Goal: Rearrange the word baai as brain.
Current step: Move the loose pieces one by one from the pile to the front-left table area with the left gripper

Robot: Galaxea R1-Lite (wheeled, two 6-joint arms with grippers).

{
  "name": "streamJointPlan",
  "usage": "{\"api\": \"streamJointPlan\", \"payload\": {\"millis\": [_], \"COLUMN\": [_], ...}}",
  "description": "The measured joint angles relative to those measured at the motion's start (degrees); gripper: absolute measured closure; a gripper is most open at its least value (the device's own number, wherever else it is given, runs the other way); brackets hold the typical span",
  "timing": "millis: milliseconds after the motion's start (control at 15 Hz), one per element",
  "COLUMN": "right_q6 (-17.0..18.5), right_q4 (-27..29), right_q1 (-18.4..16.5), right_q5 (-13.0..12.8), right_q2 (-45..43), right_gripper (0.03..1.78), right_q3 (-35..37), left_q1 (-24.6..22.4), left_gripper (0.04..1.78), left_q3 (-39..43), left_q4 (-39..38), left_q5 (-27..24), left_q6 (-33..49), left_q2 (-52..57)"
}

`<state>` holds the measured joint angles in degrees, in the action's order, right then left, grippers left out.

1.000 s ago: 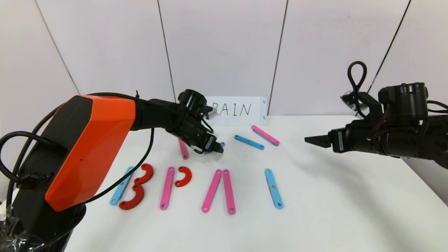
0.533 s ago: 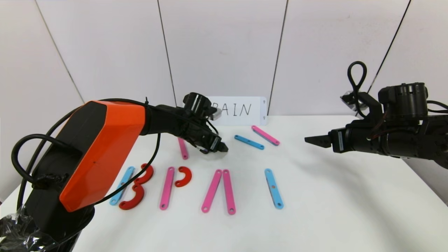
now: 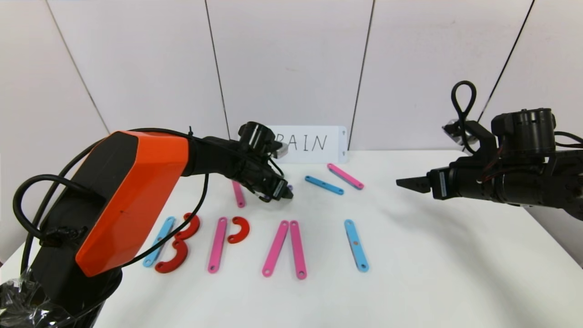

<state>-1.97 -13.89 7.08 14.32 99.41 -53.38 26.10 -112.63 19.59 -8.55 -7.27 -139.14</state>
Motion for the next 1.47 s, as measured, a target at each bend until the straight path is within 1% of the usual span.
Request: {"api": "streamJointPlan", "payload": {"millis": [267, 400, 467, 733, 1000, 1133, 1267, 1467], "right_q6": [0.0, 0.0, 0.0, 0.0, 0.0, 0.0, 0.0, 0.0], "right_q4": [0.0, 0.0, 0.0, 0.0, 0.0, 0.0, 0.0, 0.0], "right_q1": [0.0, 0.0, 0.0, 0.0, 0.0, -0.1, -0.1, 0.0], "right_q5": [0.0, 0.0, 0.0, 0.0, 0.0, 0.0, 0.0, 0.0], "right_q2": [0.0, 0.0, 0.0, 0.0, 0.0, 0.0, 0.0, 0.0], "right_gripper": [0.07, 0.07, 0.07, 0.07, 0.07, 0.07, 0.07, 0.07], "right_q3": [0.0, 0.1, 0.0, 0.0, 0.0, 0.0, 0.0, 0.0], "left_q1": [0.0, 0.0, 0.0, 0.0, 0.0, 0.0, 0.4, 2.8], "left_gripper": [1.27, 1.50, 1.54, 1.54, 1.54, 1.54, 1.54, 1.54], "left_q3": [0.0, 0.0, 0.0, 0.0, 1.4, 3.8, 7.4, 13.5], "left_q4": [0.6, 0.6, 0.5, 0.8, 0.7, 0.6, 1.1, 3.8], "left_q5": [1.0, 1.0, 1.0, 1.3, 4.4, 6.1, 9.3, 18.5], "left_q6": [0.0, 0.0, -0.1, 0.0, 1.8, 5.6, 10.1, 20.1], "left_q2": [0.2, 0.2, 0.2, 0.5, 3.9, 7.3, 11.0, 16.5]}}
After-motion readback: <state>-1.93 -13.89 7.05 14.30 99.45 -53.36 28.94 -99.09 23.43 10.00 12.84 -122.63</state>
